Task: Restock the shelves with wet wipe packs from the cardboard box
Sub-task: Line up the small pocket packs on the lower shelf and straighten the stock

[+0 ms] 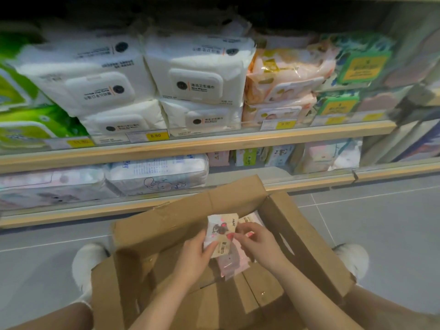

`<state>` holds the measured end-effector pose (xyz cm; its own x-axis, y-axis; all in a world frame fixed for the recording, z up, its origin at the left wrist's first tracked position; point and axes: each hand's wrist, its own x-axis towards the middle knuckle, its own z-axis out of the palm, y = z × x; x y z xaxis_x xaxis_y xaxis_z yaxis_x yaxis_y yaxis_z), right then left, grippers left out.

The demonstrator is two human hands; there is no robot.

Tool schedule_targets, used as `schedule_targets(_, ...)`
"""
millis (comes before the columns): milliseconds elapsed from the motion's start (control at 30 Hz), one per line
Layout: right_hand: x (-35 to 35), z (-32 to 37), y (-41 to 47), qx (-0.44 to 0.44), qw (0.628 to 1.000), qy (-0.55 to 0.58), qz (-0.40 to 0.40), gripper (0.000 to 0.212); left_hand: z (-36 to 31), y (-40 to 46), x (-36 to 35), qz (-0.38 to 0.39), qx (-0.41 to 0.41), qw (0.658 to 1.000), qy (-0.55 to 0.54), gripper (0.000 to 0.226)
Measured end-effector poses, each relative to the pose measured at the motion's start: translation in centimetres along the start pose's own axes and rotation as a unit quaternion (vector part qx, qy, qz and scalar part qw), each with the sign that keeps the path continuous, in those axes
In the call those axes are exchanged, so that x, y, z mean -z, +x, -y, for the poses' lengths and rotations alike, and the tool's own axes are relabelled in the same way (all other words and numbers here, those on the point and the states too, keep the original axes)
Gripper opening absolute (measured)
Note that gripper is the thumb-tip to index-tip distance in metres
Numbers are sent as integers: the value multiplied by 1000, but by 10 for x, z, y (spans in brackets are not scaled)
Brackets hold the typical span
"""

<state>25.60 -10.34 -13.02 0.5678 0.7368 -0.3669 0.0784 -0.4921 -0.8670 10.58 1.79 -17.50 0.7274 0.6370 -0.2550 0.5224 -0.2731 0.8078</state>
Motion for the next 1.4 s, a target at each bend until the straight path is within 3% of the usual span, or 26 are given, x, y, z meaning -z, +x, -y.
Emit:
schedule_targets(133, 11, -47, 20, -48, 982, -158, -91, 33, 29, 1, -1, 17, 39, 999, 23, 15)
schedule_targets(300, 10, -93, 48, -155, 965, -193, -89, 47, 47, 4, -12, 35, 74, 996, 36, 19)
schedule_targets(467, 1, -99, 60, -162, 950, -245, -109, 56, 48, 8, -17, 37, 86, 995, 39, 17)
schedule_targets(700, 4, -92, 50, -122, 939, -295, -131, 30, 28, 9, -5, 27, 58, 998, 27, 18)
schedule_targets(933, 33, -52, 23, -62, 963, -224, -137, 11, -7, 1, 11, -1, 14, 999, 35, 22)
schedule_targets(1167, 97, 6, 21, 34, 967, -157, -200, 9, -55, 36, 20, -51, -62, 995, 54, 14)
schedule_targets(1400, 129, 22, 68, 80, 962, -132, -225, 2, -47, 90, 10, -63, -75, 990, 101, 26)
